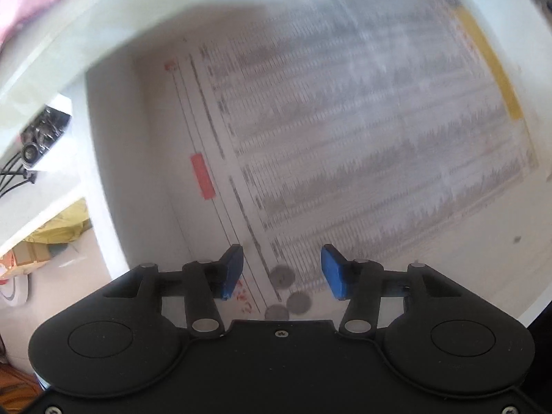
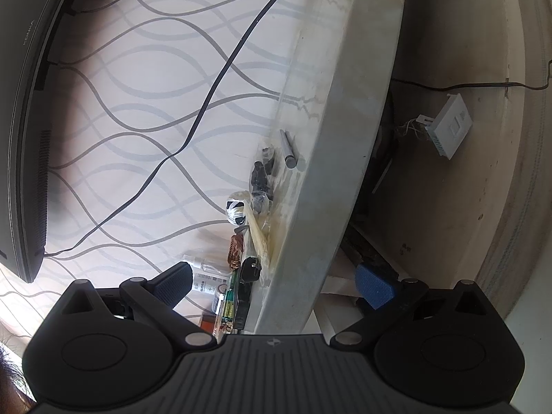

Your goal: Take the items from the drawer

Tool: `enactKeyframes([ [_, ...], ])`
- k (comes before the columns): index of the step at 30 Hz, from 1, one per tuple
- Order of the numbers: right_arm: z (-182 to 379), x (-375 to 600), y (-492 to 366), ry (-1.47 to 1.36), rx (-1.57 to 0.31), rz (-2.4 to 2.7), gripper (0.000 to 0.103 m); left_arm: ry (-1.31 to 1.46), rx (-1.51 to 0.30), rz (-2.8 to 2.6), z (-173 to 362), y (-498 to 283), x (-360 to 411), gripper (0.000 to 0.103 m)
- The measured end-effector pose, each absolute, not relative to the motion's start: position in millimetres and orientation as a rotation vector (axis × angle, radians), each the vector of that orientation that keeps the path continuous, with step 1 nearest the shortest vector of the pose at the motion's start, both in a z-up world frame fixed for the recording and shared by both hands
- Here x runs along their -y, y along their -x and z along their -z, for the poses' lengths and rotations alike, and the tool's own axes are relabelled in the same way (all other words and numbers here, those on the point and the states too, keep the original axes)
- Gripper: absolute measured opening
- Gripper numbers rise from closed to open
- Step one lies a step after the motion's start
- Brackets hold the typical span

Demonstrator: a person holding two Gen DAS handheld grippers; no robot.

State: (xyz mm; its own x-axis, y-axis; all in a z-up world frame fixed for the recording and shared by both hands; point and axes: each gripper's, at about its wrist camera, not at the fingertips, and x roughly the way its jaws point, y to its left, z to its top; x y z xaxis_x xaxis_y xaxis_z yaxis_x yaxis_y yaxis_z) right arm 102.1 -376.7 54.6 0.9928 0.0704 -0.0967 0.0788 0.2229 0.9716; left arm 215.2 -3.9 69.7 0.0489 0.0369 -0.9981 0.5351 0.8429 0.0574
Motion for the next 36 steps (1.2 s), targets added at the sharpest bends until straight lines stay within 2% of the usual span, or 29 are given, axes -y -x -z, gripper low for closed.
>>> enactKeyframes([
  [2,-54.1,376.4,-102.1,-1.348,-0.128,0.005,0.103,-0.466,-1.511,0.367,-62.8,-216.0,1.3,0.048],
  [3,-54.0,376.3,-102.1,-1.347,-0.128,0.005,0.103,-0.457,-1.52,0.356,-59.2,-216.6,-0.2,0.044],
  [8,-53.7,375.7,-101.3,-1.346,-0.129,0.009,0.103,-0.415,-1.532,0.347,-54.6,-217.5,-3.0,0.036],
  [11,-53.9,375.2,-100.4,-1.344,-0.127,0.011,0.103,-0.391,-1.532,0.374,-56.0,-215.0,-0.1,0.016],
  [18,-53.7,375.5,-99.1,-1.346,-0.125,0.011,0.103,-0.33,-1.536,0.372,-58.4,-222.0,-4.0,0.015],
  [19,-53.8,375.5,-99.2,-1.346,-0.125,0.01,0.103,-0.329,-1.532,0.372,-59.3,-222.8,-3.6,0.012],
  [20,-53.8,375.6,-99.2,-1.346,-0.126,0.01,0.103,-0.324,-1.526,0.373,-61.0,-224.3,-3.2,0.001],
  [21,-53.7,375.7,-99.2,-1.346,-0.126,0.01,0.103,-0.31,-1.519,0.375,-64.1,-226.8,-2.9,0.0],
  [25,-54.2,376.1,-98.7,-1.345,-0.127,0.009,0.103,-0.291,-1.485,0.376,-76.1,-237.4,-1.1,0.002],
  [26,-54.3,376.1,-98.5,-1.345,-0.127,0.009,0.103,-0.277,-1.495,0.381,-77.0,-240.1,-2.0,0.006],
  [28,-54.7,376.4,-98.2,-1.346,-0.128,0.009,0.103,-0.258,-1.523,0.371,-75.6,-243.7,-3.8,0.02],
  [29,-54.5,377.2,-97.9,-1.346,-0.128,0.008,0.103,-0.257,-1.535,0.361,-73.9,-244.5,-4.2,0.037],
  [30,-54.2,378.3,-97.9,-1.346,-0.129,0.006,0.103,-0.266,-1.544,0.35,-71.3,-244.1,-3.6,0.045],
  [36,-54.1,379.3,-97.6,-1.345,-0.132,0.005,0.103,-0.319,-1.568,0.309,-55.3,-237.8,5.8,0.04],
])
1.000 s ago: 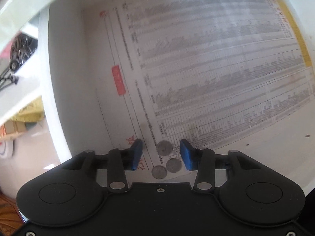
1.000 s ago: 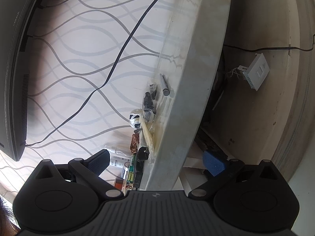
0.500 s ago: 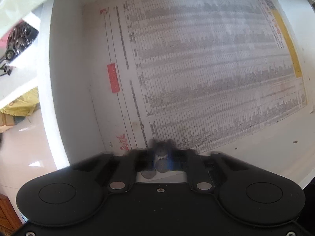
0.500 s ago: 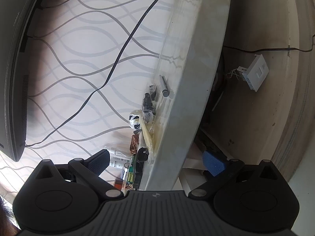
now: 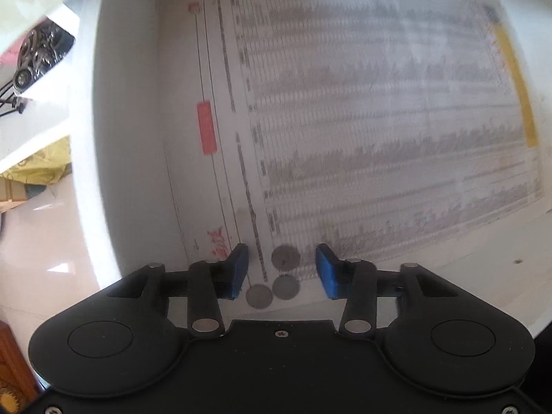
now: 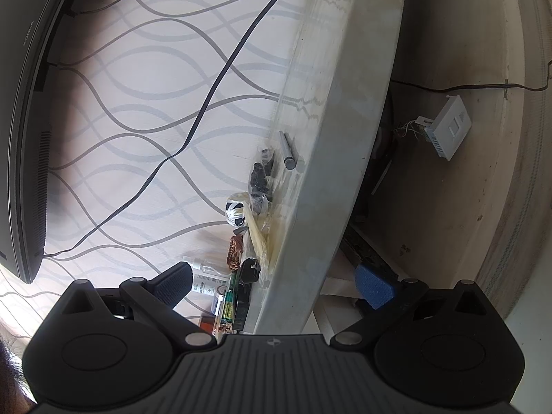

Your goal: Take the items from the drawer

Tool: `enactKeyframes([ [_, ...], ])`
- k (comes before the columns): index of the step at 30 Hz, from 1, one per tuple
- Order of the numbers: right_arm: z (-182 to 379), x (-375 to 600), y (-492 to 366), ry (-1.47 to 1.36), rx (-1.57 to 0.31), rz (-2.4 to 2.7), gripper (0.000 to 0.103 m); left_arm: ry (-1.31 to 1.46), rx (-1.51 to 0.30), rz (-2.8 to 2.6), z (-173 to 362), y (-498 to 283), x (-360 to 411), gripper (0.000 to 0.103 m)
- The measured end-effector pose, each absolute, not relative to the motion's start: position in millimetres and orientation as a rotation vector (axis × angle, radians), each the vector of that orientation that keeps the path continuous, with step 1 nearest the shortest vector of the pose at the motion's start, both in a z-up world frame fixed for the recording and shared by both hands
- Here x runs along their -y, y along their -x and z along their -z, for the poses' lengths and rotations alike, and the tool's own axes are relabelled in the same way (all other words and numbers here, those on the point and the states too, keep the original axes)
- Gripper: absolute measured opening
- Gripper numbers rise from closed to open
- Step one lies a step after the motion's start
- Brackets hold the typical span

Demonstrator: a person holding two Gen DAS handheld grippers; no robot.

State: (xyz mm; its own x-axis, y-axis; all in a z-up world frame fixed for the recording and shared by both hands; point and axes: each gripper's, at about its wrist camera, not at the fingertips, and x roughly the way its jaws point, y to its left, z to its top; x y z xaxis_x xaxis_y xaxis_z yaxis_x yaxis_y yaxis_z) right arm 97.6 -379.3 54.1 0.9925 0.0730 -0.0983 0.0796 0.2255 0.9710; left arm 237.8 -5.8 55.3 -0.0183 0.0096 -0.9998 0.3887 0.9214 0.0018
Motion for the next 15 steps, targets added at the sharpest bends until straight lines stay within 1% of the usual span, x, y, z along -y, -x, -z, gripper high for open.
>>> enactKeyframes([
  [4,-54.1,379.7,-97.8,-1.344,-0.136,0.005,0.103,-0.327,-1.549,0.317,-55.4,-235.4,9.0,0.033],
  [6,-53.8,379.7,-97.0,-1.345,-0.133,0.004,0.103,-0.341,-1.542,0.336,-56.1,-233.7,11.0,0.022],
  [8,-53.5,379.9,-96.3,-1.347,-0.13,0.004,0.103,-0.325,-1.547,0.338,-56.1,-235.9,8.9,0.016],
  [11,-53.0,380.5,-95.3,-1.351,-0.127,0.003,0.103,-0.267,-1.552,0.341,-56.5,-241.6,1.8,0.016],
  [14,-52.4,382.1,-94.3,-1.351,-0.129,0.0,0.103,-0.283,-1.53,0.346,-58.2,-242.7,4.9,0.014],
  [15,-51.7,384.3,-93.5,-1.351,-0.131,-0.005,0.103,-0.285,-1.523,0.347,-59.3,-244.3,6.4,0.001],
])
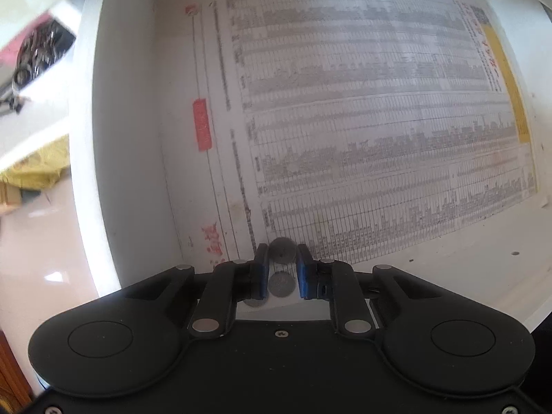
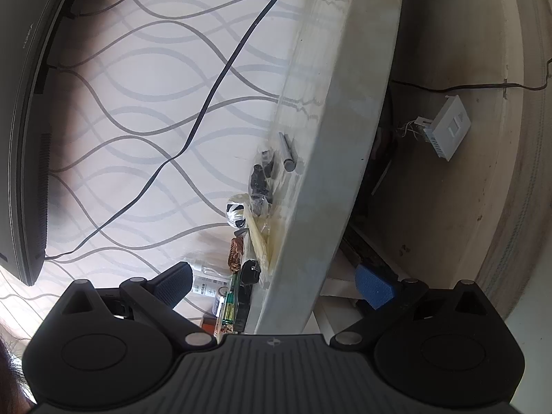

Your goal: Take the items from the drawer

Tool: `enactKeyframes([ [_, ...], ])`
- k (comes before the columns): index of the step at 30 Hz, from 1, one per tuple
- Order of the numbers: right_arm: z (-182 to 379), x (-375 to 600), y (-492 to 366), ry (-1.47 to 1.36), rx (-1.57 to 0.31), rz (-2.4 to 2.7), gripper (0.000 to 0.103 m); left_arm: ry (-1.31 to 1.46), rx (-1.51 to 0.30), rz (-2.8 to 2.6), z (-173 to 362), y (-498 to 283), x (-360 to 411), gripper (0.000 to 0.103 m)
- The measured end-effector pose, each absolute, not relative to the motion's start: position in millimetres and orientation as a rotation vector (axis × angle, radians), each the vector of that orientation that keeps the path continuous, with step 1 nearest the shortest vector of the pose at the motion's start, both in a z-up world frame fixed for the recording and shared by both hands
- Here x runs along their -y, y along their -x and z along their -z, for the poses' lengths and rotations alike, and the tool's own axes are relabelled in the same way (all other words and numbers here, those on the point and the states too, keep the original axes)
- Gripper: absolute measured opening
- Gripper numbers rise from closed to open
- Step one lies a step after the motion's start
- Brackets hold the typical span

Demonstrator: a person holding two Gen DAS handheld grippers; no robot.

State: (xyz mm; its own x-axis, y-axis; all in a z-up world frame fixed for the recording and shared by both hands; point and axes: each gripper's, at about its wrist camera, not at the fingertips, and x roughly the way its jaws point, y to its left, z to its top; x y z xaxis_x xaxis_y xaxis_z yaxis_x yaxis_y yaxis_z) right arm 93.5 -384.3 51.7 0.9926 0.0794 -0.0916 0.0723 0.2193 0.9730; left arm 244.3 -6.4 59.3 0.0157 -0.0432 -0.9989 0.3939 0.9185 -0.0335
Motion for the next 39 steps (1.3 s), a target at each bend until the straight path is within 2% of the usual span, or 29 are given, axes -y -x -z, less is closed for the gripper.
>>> enactKeyframes([
  [5,-53.7,387.2,-94.4,-1.35,-0.137,-0.005,0.103,-0.283,-1.497,0.352,-67.7,-255.2,10.7,0.001],
  [7,-53.8,383.3,-95.6,-1.348,-0.132,0.002,0.103,-0.27,-1.518,0.362,-67.8,-259.1,9.8,0.007],
  [8,-53.9,382.2,-96.1,-1.348,-0.132,0.003,0.103,-0.27,-1.528,0.362,-67.1,-260.0,10.1,0.018],
  [9,-54.0,382.1,-96.3,-1.347,-0.132,0.003,0.103,-0.274,-1.532,0.361,-66.1,-260.5,11.4,0.036],
  [10,-54.0,382.0,-96.5,-1.347,-0.133,0.003,0.103,-0.279,-1.536,0.359,-65.2,-261.0,12.7,0.043],
  [11,-54.1,381.8,-96.8,-1.346,-0.134,0.002,0.103,-0.286,-1.536,0.359,-64.5,-261.2,14.2,0.046],
  [13,-53.9,382.0,-97.2,-1.346,-0.135,0.002,0.103,-0.3,-1.529,0.354,-62.4,-261.0,17.2,0.046],
  [15,-53.7,382.3,-97.3,-1.347,-0.137,0.002,0.103,-0.296,-1.537,0.356,-58.2,-261.3,19.5,0.04],
  [19,-53.7,382.6,-96.7,-1.347,-0.138,0.004,0.103,-0.336,-1.509,0.34,-57.5,-260.4,24.9,0.036],
  [20,-53.7,382.6,-96.3,-1.349,-0.138,0.004,0.103,-0.334,-1.5,0.341,-58.5,-260.2,24.1,0.031],
  [21,-53.4,382.5,-96.2,-1.35,-0.137,0.004,0.103,-0.332,-1.492,0.347,-59.6,-260.4,23.9,0.015],
  [28,-53.3,382.1,-94.9,-1.355,-0.132,0.003,0.103,-0.308,-1.482,0.353,-63.4,-266.2,20.1,0.014],
  [29,-53.4,381.9,-94.7,-1.355,-0.132,0.003,0.103,-0.3,-1.481,0.351,-64.9,-268.3,19.6,0.004],
  [30,-53.4,381.8,-94.7,-1.355,-0.131,0.003,0.103,-0.292,-1.48,0.349,-66.4,-270.4,19.1,0.0],
  [35,-53.8,381.3,-95.2,-1.355,-0.131,0.001,0.103,-0.268,-1.465,0.345,-75.8,-280.8,13.8,0.001],
  [37,-53.6,381.5,-95.4,-1.357,-0.131,0.001,0.103,-0.228,-1.471,0.345,-79.5,-285.9,7.3,0.004],
  [38,-53.6,381.4,-95.5,-1.357,-0.131,0.0,0.103,-0.213,-1.473,0.34,-81.0,-288.1,3.7,0.009],
  [39,-53.7,381.2,-95.7,-1.357,-0.132,-0.001,0.103,-0.214,-1.472,0.334,-81.7,-289.6,1.4,0.02],
])
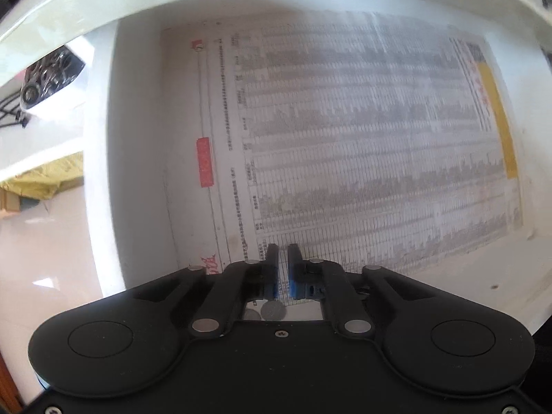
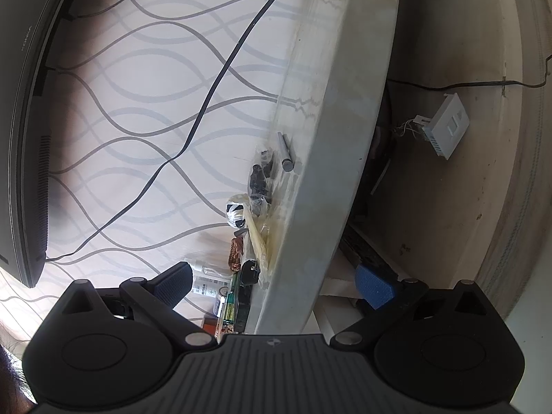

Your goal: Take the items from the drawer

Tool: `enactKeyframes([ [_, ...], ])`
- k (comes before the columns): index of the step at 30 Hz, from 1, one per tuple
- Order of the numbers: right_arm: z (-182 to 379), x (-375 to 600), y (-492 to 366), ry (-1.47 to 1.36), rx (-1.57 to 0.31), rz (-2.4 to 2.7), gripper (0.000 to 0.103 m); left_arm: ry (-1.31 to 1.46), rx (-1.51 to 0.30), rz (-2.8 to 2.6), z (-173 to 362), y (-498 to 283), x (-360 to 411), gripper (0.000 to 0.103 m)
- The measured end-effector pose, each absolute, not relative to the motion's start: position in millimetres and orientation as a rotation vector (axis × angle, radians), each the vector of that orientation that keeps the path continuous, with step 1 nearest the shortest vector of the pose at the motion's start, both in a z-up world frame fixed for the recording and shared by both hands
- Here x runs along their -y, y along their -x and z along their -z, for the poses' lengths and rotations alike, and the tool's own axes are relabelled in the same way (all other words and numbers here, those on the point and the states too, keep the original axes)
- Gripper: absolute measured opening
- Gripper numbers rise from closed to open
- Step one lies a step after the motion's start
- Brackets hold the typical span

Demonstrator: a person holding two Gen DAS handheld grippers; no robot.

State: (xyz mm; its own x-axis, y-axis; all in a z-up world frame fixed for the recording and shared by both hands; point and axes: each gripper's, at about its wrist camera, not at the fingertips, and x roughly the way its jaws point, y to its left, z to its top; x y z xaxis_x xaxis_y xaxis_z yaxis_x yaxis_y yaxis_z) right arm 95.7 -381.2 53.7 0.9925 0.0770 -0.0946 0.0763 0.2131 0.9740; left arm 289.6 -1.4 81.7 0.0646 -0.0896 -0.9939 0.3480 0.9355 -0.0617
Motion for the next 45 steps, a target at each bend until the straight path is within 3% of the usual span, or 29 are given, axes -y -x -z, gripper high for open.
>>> enactKeyframes([
  [2,-53.9,381.3,-95.9,-1.357,-0.132,-0.001,0.103,-0.226,-1.463,0.31,-81.9,-291.6,-1.1,0.028],
  [9,-54.7,380.6,-95.4,-1.347,-0.136,0.003,0.103,-0.254,-1.524,0.269,-77.3,-249.5,32.5,0.027],
  [11,-54.8,380.5,-94.7,-1.346,-0.135,0.005,0.103,-0.257,-1.516,0.27,-78.8,-249.0,33.8,0.026],
  [13,-55.1,380.4,-94.8,-1.343,-0.136,0.006,0.103,-0.274,-1.507,0.294,-81.1,-245.3,36.0,0.016],
  [31,-55.0,380.7,-94.7,-1.348,-0.135,0.007,0.103,-0.232,-1.421,0.373,-121.8,-261.2,45.4,0.015],
  [35,-55.8,380.5,-95.9,-1.344,-0.142,0.01,0.103,-0.255,-1.294,0.482,-141.2,-214.4,38.1,0.015],
  [40,-55.5,381.6,-94.9,-1.354,-0.137,0.008,0.103,-0.326,-1.071,0.604,-220.1,-240.7,65.8,0.015],
  [45,-54.9,383.4,-93.9,-1.371,-0.128,0.001,0.103,-0.378,-0.982,0.683,-203.6,-262.6,112.2,0.015],
])
